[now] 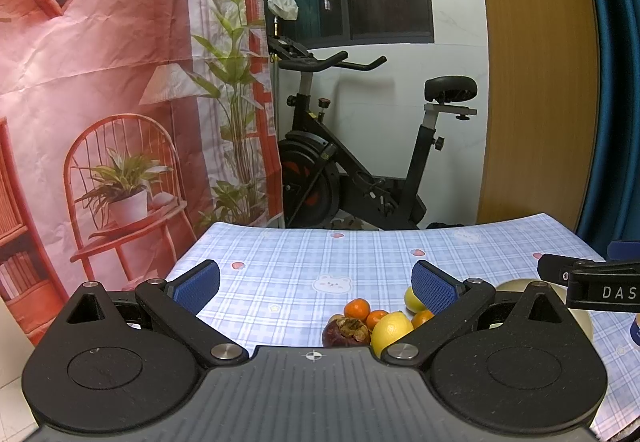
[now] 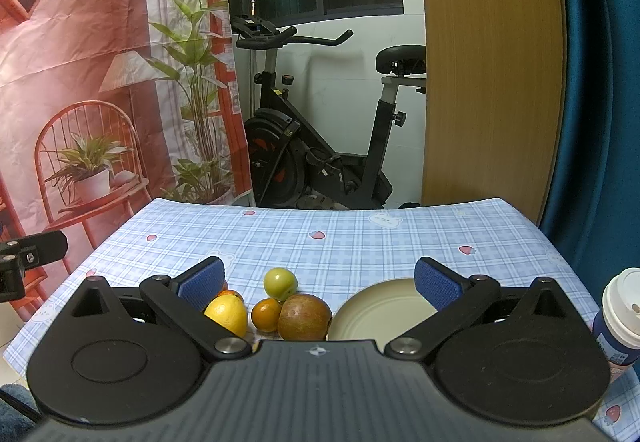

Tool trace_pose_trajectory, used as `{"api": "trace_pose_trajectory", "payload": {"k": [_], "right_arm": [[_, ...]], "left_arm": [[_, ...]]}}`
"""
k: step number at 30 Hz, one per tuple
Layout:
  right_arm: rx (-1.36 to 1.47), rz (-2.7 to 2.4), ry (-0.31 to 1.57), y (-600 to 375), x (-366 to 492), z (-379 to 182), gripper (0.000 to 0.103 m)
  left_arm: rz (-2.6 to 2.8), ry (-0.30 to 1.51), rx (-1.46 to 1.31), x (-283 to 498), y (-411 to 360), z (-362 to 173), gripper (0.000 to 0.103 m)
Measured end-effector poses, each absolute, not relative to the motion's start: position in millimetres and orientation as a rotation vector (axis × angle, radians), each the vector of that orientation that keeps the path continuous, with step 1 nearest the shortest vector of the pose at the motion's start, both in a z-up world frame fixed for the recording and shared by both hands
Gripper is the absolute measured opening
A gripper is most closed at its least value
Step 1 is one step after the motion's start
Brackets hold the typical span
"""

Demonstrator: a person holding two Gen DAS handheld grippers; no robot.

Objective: Organize fruits

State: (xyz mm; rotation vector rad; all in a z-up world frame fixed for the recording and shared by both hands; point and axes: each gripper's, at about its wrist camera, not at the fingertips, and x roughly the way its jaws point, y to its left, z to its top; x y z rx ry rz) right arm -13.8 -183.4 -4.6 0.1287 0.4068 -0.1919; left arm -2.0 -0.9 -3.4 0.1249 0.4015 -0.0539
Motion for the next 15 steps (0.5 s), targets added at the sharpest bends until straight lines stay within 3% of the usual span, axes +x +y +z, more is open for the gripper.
{"api": "trace_pose_trajectory", "payload": {"k": [15], "right_arm": [[0.127,-0.191,0.405,-183.0,-13.8,-5.3,0.103]], "left_arm": [[-0.053,0.403,0.123,-1.0,-1.0,-3.5,0.103]]}}
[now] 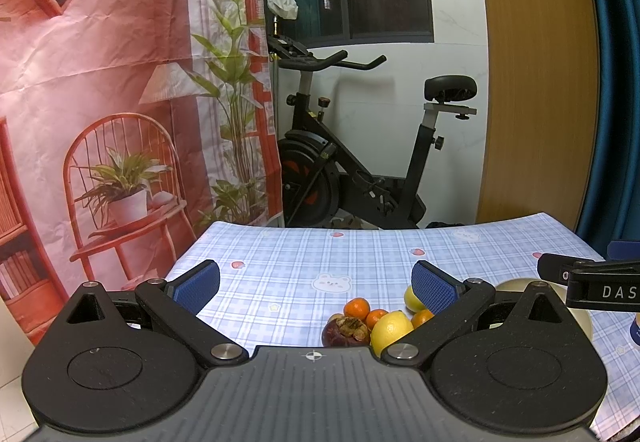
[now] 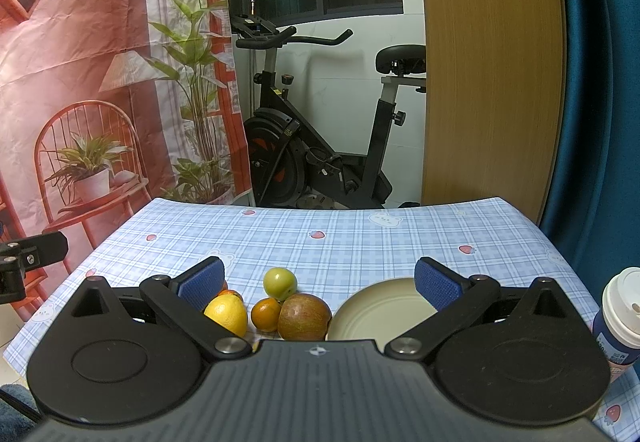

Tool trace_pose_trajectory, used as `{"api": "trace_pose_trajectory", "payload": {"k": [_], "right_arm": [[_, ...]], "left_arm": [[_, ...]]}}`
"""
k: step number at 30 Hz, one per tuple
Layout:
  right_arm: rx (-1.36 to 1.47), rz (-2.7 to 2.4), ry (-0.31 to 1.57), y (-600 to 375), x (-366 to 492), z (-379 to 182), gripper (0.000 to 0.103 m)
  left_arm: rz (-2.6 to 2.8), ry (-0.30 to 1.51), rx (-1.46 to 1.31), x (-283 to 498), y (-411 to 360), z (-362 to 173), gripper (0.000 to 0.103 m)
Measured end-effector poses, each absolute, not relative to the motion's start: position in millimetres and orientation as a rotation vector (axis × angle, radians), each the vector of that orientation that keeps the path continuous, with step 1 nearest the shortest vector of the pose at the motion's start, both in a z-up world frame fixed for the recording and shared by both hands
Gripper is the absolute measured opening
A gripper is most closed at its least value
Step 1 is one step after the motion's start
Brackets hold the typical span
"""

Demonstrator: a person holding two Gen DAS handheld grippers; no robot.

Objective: Organize fruits

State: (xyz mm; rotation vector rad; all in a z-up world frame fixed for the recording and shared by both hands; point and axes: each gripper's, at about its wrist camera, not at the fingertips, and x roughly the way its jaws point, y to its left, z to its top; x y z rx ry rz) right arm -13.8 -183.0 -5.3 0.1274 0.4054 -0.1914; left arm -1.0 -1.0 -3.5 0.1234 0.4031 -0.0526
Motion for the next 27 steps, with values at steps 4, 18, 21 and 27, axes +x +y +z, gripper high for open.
{"api": "trace_pose_trajectory", "payload": {"k": [4,18,21,27], "right_arm": [[0.128,-0.192,0.406,-183,-14,-6,0.103],[0.151,-0.167,0.404,-184,-11,-11,0.103],[0.128,-0.152,0.349,-183,-10,-16,0.103],[0.040,-0.132,0.230,-179,-3,-31,0.103]], "left_arm": [[-0.053,0.402,0.123,-1,-1,-4,0.103],[-0.082,0.419,0.109,12,2,-9,0.103],[-0.053,0.393,0.097,19,4,-13,0.103],[-0.027,0.400,0.070,37,9,-23,0.103]]}}
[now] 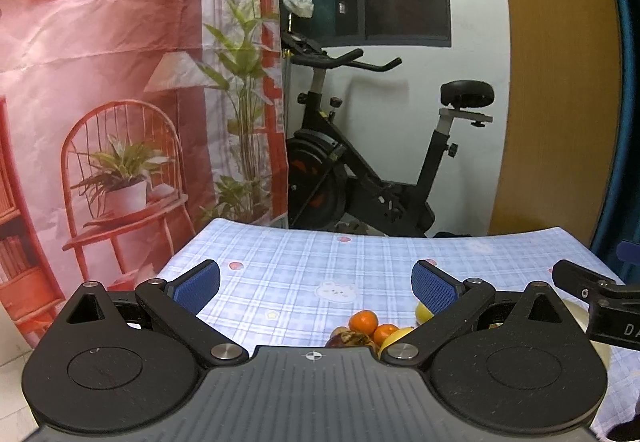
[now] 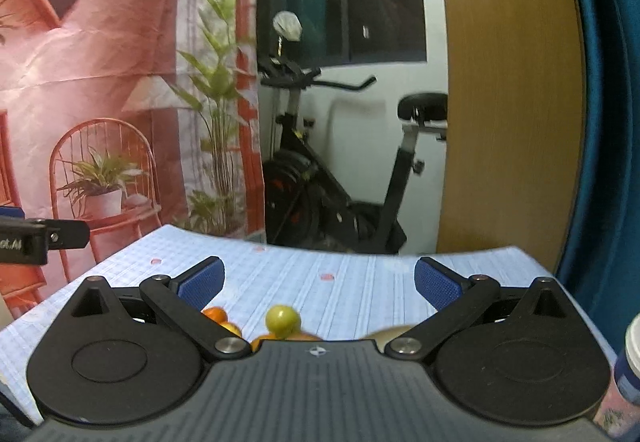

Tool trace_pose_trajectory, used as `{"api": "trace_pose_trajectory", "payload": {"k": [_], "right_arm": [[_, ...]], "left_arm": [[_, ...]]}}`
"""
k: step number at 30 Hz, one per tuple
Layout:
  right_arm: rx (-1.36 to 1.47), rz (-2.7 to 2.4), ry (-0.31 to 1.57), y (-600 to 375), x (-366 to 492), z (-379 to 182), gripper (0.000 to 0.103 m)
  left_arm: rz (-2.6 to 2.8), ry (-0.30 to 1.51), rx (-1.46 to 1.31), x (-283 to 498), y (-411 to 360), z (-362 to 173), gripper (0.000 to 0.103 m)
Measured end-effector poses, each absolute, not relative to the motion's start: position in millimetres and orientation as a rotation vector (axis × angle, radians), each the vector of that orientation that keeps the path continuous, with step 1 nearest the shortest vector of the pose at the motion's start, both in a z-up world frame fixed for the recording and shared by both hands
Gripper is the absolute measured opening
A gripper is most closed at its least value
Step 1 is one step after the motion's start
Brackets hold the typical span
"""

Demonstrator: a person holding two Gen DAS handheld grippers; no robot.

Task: Organize fruits
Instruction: 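Move the left tool down toward the yellow lemon in the fruit pile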

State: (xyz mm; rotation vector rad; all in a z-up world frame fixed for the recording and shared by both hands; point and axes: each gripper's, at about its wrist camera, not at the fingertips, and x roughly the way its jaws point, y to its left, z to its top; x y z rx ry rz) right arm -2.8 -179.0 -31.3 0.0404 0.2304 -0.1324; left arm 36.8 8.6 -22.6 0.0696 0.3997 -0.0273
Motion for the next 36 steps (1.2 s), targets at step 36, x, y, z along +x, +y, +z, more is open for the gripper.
{"api": "trace_pose_trajectory", "payload": {"k": [36], "right_arm": [[0.159,0.008,0.293,-200,34,-77,0.103]], "left_arm": [[-0.161,0.420,0.097,57,6,-72,0.094]]}}
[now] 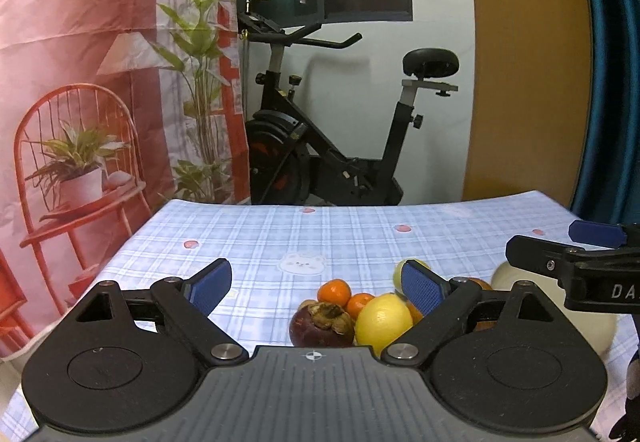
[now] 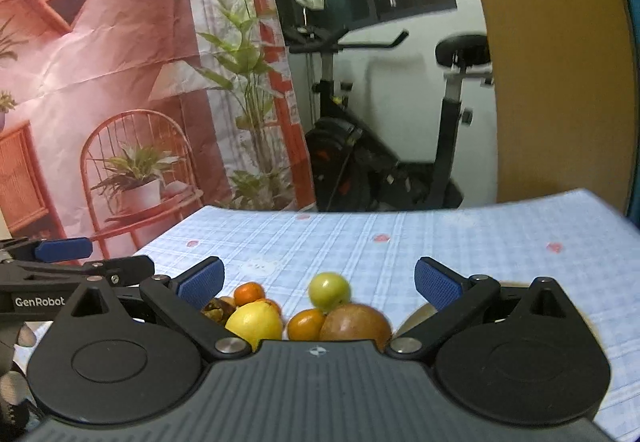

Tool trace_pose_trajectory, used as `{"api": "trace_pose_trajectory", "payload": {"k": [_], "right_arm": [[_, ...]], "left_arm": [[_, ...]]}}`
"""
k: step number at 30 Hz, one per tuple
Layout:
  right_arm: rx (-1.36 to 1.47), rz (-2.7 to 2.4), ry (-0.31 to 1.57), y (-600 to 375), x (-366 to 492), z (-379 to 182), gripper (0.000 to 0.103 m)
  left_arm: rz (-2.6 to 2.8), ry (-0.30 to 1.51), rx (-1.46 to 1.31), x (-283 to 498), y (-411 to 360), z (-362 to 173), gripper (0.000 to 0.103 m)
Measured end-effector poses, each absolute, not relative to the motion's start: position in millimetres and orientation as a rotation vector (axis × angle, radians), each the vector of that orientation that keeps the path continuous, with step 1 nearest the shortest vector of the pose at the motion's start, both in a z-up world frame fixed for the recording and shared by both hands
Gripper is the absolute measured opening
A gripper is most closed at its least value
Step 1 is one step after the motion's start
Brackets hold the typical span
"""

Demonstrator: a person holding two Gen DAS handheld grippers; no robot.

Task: Organize fruits
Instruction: 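Move the left tool down toward the yellow lemon in the fruit pile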

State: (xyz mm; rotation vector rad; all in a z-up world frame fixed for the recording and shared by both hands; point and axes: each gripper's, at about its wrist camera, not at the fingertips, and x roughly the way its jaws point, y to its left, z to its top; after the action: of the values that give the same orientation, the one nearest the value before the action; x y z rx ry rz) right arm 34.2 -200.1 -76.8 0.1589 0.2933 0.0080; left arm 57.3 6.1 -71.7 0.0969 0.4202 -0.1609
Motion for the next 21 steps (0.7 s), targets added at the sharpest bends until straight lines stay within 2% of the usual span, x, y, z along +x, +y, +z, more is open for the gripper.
{"api": "trace_pose_trajectory", "payload": {"k": [4,21], "right_arm": [[0.112,-0.024,0.276,-196,27,-76,0.103],[0.161,0.045,0.464,-200,35,-92,0.103]], "left_arm": [[-0.153,0.427,0.092,55,7,-72,0.095],[-0.173,0.573,-0.008,65,23,-83,0.097]]}}
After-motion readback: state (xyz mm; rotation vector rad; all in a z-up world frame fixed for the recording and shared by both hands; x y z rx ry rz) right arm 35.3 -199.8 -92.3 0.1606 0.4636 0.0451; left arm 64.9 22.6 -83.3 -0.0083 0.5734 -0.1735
